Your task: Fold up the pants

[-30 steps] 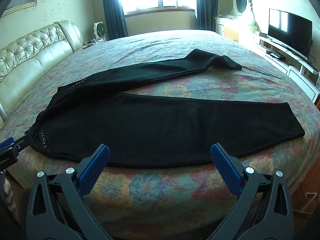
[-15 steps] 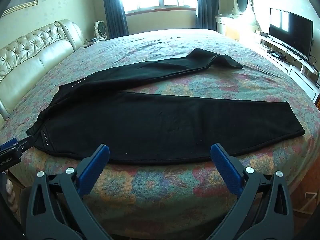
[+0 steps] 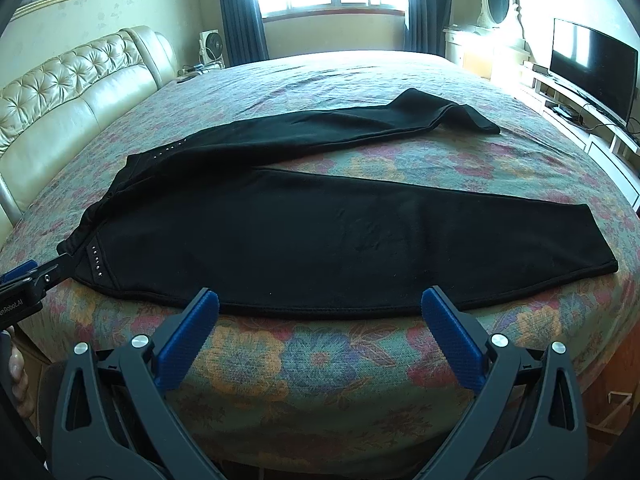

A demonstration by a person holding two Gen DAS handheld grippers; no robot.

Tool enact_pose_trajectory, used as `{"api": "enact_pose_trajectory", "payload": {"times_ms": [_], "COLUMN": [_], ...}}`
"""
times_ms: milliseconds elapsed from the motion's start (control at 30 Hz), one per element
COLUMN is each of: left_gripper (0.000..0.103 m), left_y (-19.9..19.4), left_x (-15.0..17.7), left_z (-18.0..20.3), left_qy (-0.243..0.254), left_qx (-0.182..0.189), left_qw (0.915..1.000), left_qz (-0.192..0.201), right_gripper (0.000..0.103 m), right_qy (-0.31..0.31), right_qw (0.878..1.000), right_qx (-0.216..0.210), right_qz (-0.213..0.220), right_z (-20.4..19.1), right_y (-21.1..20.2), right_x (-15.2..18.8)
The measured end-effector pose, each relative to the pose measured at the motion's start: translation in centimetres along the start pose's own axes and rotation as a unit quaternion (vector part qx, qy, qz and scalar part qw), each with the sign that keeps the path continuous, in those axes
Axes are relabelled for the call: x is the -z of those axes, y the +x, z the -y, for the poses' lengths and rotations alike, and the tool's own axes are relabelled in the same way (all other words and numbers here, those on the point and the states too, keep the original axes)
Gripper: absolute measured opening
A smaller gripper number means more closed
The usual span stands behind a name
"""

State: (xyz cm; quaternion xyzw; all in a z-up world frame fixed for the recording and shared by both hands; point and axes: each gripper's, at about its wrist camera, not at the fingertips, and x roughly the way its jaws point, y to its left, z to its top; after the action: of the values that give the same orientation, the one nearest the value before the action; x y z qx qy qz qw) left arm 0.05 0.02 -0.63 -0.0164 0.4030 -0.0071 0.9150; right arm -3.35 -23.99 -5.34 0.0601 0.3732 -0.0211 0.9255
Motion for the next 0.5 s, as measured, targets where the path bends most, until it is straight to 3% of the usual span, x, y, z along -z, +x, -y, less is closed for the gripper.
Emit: {"api": "enact_pose_trajectory", "payload": {"times_ms": [500], "left_gripper": [0.099], "left_y": [-0.14], "left_x": [0.04], "left_z": [0.19], "left_qy": [-0.001], "left_qx": [0.004], "left_qw": [1.0], "left_qz": [-0.005], "right_gripper": [0.101], "right_qy": [0.009], "right_qw": [1.0], "right_qx": [0.002], "right_qz": [-0.022], "right_z": [0.64], "right_y": [1.0], "right_x": [0.48]}}
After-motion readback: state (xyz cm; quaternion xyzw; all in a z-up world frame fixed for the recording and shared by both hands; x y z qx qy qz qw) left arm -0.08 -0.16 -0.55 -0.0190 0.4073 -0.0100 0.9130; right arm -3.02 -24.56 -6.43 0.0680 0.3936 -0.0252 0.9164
